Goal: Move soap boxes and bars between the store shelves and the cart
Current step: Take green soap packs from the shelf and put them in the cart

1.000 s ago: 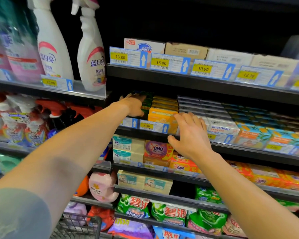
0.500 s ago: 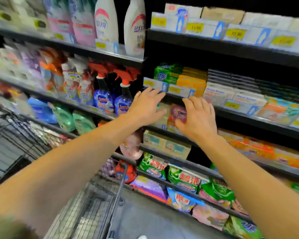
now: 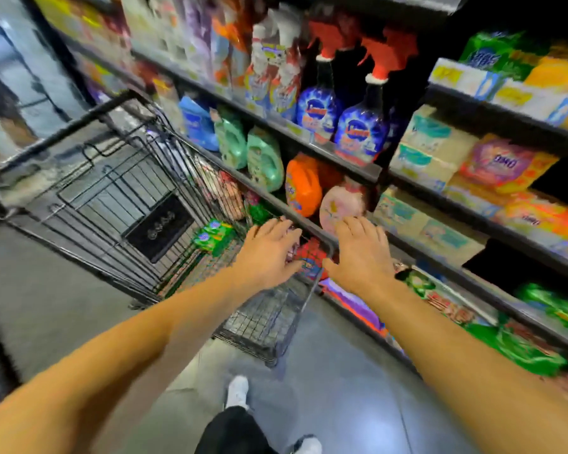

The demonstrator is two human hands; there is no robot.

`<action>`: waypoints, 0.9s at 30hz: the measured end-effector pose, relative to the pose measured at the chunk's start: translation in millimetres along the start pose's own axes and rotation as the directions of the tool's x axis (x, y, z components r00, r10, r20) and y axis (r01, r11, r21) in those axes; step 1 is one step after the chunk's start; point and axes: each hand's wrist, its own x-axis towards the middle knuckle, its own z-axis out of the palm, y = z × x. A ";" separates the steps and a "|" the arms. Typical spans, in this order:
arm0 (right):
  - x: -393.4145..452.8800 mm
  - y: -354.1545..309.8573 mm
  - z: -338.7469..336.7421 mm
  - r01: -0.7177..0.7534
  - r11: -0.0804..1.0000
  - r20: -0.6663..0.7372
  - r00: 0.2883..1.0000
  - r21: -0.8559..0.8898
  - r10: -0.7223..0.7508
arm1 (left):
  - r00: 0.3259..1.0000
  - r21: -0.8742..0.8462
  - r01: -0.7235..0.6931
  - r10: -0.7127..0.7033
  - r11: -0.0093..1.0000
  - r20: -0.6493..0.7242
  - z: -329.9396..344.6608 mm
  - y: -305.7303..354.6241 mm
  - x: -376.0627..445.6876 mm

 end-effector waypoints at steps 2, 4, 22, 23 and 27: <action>10.8 -21.7 15.2 0.038 0.999 0.033 0.999 -0.004 -0.038 | 0.998 0.000 0.047 -0.047 0.999 0.035 12.3 -31.7 -9.5; 25.3 -45.0 28.6 0.080 0.997 0.065 0.995 -0.018 -0.079 | 0.992 -0.013 0.101 -0.100 0.995 0.073 24.7 -67.1 -12.7; 214.5 -210.5 205.2 -0.030 0.993 0.361 0.932 0.115 -0.013 | 0.932 0.001 0.146 -0.137 0.989 0.336 156.8 -357.0 100.5; 221.9 -214.3 218.1 -0.038 0.991 0.364 0.931 0.126 -0.011 | 0.927 -0.005 0.149 -0.138 0.989 0.349 169.0 -366.7 106.5; 245.9 -217.8 265.2 -0.025 0.994 0.388 0.922 0.103 -0.018 | 0.908 -0.034 0.165 -0.138 0.986 0.396 214.5 -393.2 127.1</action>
